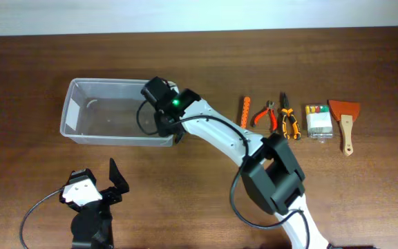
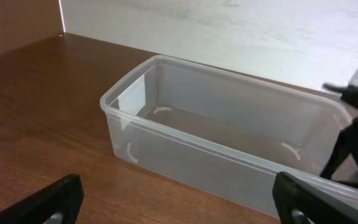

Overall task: Pack container
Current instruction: 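Grip the container rim with the right gripper and drag it rightward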

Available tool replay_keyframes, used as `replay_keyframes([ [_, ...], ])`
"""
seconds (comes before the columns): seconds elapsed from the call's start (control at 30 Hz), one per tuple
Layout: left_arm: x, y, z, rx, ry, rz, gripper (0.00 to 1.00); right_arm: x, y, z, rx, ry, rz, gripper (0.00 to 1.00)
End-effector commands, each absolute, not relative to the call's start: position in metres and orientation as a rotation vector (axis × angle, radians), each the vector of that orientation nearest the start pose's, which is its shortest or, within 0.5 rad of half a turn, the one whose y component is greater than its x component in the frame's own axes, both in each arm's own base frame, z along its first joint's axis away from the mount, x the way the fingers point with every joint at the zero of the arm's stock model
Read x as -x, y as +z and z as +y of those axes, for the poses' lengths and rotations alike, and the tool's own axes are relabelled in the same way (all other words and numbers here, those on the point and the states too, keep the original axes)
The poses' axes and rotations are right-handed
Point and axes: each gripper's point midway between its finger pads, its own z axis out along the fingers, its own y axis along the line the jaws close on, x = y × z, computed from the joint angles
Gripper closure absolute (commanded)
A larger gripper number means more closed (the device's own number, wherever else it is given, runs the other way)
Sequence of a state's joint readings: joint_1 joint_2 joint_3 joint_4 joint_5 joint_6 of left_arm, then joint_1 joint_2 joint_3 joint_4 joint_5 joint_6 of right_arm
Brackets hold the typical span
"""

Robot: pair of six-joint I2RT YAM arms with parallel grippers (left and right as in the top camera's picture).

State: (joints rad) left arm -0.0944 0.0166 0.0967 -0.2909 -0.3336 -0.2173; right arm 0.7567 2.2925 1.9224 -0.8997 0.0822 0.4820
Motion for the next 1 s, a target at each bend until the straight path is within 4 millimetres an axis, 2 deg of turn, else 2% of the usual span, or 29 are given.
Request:
replay_keyframes([
  [0.0,-0.231,0.147,0.034,0.338,0.078,1.738,0.01,-0.4,0.044,0.328,0.308,0.118,2.825,0.67],
  [0.07,-0.231,0.147,0.034,0.338,0.079,1.738,0.01,-0.406,0.042,0.304,0.237,0.079,2.865,0.68],
  [0.13,-0.231,0.147,0.034,0.338,0.079,1.738,0.01,-0.407,0.038,0.276,0.043,0.041,2.933,0.68],
  [0.17,-0.231,0.147,0.034,0.338,0.078,1.738,0.01,-0.405,0.035,0.254,-0.123,0.044,3.001,0.68],
  [0.27,-0.231,0.147,0.034,0.338,0.078,1.738,0.01,-0.405,0.034,0.229,-0.262,0.122,3.086,0.7],
  [0.3,-0.231,0.147,0.034,0.338,0.078,1.738,0.01,-0.408,0.034,0.211,-0.325,0.11,3.104,0.7],
  [0.43,-0.231,0.147,0.034,0.338,0.079,1.738,0.01,-0.41,0.033,0.174,-0.303,0.066,3.151,0.7],
  [0.57,-0.231,0.147,0.034,0.338,0.078,1.738,0.01,-0.398,0.034,0.164,-0.289,0.024,3.208,0.7],
  [0.77,-0.231,0.147,0.034,0.338,0.078,1.738,0.01,-0.381,0.034,0.186,-0.201,-0.002,3.237,0.7],
  [0.83,-0.231,0.147,0.034,0.338,0.078,1.738,0.01,-0.385,0.034,0.185,-0.194,-0.024,3.216,0.7],
  [0.9,-0.231,0.147,0.034,0.338,0.079,1.738,0.01,-0.394,0.038,0.175,-0.205,-0.071,3.173,0.69],
  [0.93,-0.231,0.147,0.034,0.338,0.079,1.738,0.01,-0.399,0.045,0.17,-0.219,-0.078,3.151,0.66],
  [0.97,-0.231,0.147,0.034,0.338,0.079,1.738,0.01,-0.405,0.056,0.165,-0.225,-0.054,3.123,0.59],
])
